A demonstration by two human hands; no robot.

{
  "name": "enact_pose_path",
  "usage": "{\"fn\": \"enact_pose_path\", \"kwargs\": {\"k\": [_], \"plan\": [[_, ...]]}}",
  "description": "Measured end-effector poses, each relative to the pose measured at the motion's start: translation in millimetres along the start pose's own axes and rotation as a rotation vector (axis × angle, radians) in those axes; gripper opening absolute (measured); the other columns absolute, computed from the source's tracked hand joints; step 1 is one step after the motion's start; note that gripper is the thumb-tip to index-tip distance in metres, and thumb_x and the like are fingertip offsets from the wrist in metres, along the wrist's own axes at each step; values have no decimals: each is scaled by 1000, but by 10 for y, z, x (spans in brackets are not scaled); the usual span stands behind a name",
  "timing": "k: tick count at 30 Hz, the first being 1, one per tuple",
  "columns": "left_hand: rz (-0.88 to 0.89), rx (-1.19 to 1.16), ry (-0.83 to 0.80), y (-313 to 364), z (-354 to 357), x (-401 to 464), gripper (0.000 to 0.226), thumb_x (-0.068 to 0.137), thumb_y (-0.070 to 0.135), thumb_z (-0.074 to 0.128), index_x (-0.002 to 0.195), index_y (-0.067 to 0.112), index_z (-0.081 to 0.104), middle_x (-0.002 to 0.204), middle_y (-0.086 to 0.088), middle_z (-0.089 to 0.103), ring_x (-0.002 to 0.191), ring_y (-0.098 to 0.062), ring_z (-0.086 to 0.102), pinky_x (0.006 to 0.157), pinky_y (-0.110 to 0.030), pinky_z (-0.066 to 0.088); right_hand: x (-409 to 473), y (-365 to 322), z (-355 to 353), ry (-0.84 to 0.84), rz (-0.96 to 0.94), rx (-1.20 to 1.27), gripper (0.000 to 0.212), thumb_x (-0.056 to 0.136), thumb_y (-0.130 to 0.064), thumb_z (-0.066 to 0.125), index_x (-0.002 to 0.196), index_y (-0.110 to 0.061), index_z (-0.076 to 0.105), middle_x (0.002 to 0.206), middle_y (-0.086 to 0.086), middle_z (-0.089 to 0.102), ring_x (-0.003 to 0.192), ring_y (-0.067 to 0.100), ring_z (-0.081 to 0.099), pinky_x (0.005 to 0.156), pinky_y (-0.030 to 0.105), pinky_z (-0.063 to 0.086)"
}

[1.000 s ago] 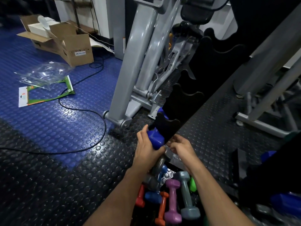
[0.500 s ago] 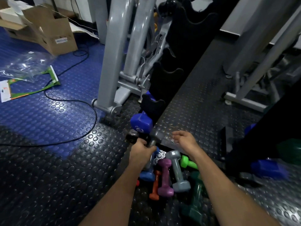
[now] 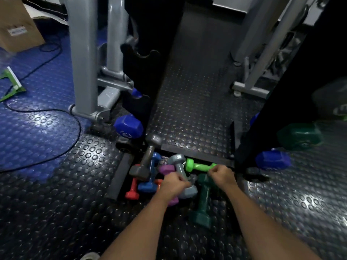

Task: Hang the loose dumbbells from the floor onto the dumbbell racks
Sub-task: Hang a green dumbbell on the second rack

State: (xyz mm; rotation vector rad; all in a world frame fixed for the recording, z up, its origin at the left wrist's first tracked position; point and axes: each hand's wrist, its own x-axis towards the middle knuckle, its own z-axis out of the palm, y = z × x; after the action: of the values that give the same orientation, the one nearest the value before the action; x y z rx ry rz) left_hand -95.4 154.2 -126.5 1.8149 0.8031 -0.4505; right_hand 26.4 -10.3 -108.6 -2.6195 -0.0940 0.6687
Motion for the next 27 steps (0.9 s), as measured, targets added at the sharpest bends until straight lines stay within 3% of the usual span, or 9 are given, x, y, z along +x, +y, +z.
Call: {"fn": "enact_pose_path", "kwargs": {"k": [2, 6, 9, 11, 14, 16, 18, 22, 27], "plan": [[4, 79, -57, 46, 248, -13, 30, 72, 39, 74, 81, 11, 73, 84, -11, 74, 88, -31, 75, 72, -33, 59, 7, 146, 28, -28, -14, -49, 32, 85, -33, 78, 107, -10, 76, 114, 18, 73, 109, 32, 67, 88, 31, 49], [-39, 234, -61, 129, 675, -47, 35, 83, 35, 74, 110, 12, 70, 114, -13, 71, 106, -31, 70, 89, -36, 59, 90, 323, 47, -93, -142, -217, 51, 86, -36, 77, 130, -15, 66, 131, 12, 59, 121, 29, 58, 100, 29, 42], [-163, 282, -92, -8, 889, -46, 48, 80, 36, 77, 121, 16, 65, 124, -10, 67, 110, -27, 68, 94, -40, 59, 152, 394, 102, -153, -214, -257, 64, 83, -35, 80, 139, -13, 60, 137, 12, 57, 125, 28, 57, 106, 32, 42], [-240, 256, -162, -132, 939, -24, 69, 71, 46, 84, 128, 11, 64, 128, -8, 67, 113, -26, 69, 99, -38, 57, 192, 441, 169, -206, -222, -260, 72, 78, -38, 84, 141, -13, 57, 134, 11, 61, 124, 28, 59, 106, 35, 45], [-297, 106, -230, -267, 972, -4, 108, 41, 62, 92, 132, 10, 62, 129, -4, 68, 115, -22, 68, 103, -34, 54, 224, 501, 274, -225, -251, -224, 77, 73, -38, 88, 139, -13, 55, 129, 11, 65, 119, 29, 63, 103, 36, 48], [-292, 60, -276, -291, 1056, 17, 123, 28, 61, 94, 135, 13, 59, 134, -4, 65, 120, -22, 64, 107, -35, 52, 264, 527, 314, -192, -263, -202, 71, 76, -33, 87, 136, -12, 57, 127, 12, 66, 116, 29, 64, 101, 35, 49], [-260, 167, -306, -276, 1150, -1, 135, 26, 62, 95, 144, 15, 50, 143, -5, 57, 130, -25, 57, 111, -39, 48, 280, 519, 311, -170, -252, -178, 58, 77, -31, 85, 128, -14, 63, 119, 9, 70, 109, 27, 68, 95, 33, 52], [-191, 323, -247, -269, 1206, -27, 102, 47, 46, 97, 136, 18, 55, 133, -4, 60, 122, -28, 61, 103, -44, 54, 249, 524, 266, -143, -224, -164, 44, 77, -33, 83, 116, -17, 69, 109, 6, 72, 101, 26, 70, 89, 32, 54], [-62, 105, -291, -307, 1067, -86, 59, 50, 38, 92, 102, 35, 62, 106, 8, 73, 102, -13, 69, 94, -32, 58, 165, 589, -12, -72, -167, -181, 42, 77, -39, 83, 112, -20, 73, 104, 4, 75, 101, 25, 71, 83, 28, 48]]}}
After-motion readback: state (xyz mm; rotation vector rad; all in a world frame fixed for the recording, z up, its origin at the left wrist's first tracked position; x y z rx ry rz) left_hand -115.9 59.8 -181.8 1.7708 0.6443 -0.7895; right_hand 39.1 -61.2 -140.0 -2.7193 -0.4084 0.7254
